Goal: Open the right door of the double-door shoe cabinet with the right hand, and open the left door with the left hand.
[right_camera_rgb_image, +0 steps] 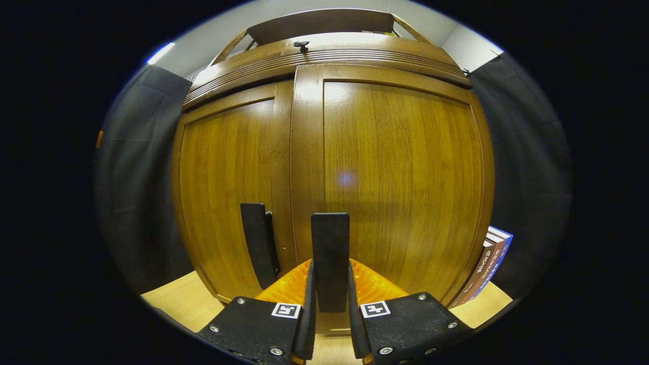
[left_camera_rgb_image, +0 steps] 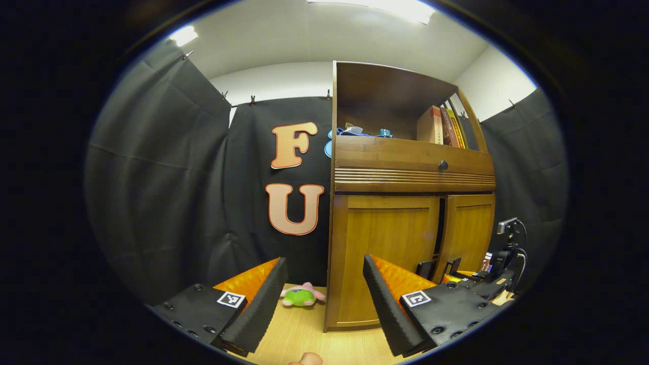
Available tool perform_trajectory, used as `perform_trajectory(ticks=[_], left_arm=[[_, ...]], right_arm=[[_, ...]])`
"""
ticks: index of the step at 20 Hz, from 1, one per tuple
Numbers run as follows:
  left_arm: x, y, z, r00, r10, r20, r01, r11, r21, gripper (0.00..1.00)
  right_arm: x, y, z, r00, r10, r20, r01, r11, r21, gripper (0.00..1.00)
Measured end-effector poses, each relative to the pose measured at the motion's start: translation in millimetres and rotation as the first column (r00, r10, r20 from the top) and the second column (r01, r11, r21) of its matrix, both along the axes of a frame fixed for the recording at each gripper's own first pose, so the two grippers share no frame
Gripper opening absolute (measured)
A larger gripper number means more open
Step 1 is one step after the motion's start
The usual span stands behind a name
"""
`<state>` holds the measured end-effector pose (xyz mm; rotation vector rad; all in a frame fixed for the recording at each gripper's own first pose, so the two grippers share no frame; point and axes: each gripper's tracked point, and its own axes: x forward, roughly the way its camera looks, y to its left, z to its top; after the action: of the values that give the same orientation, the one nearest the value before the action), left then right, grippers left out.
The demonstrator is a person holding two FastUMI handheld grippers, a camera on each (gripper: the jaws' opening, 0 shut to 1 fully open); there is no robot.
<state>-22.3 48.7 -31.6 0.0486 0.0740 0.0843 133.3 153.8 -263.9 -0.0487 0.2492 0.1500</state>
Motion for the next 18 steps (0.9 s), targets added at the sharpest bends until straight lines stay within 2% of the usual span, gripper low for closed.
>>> perform_trajectory(ticks=[8,11,18], left_arm=[[-5.0,-5.0,0.0,1.0,-0.018,0.008,0.018,1.0,-0.011,0.95],[-4.0,-7.5,-3.8,1.0,-0.02,-0.004,0.02,1.0,-0.012,0.98],[-11.9,-17.0,-1.9,0.999,-0.044,0.0,0.044,0.999,-0.006,0.96]], right_arm=[[-41.8,-16.5,8.1,0.999,0.042,0.004,-0.042,0.999,0.026,0.29],[-51.3,-22.2,11.7,0.999,0.044,0.009,-0.044,0.998,0.033,0.28],[-82.3,-43.2,17.8,0.999,0.049,0.017,-0.049,0.998,0.039,0.28]])
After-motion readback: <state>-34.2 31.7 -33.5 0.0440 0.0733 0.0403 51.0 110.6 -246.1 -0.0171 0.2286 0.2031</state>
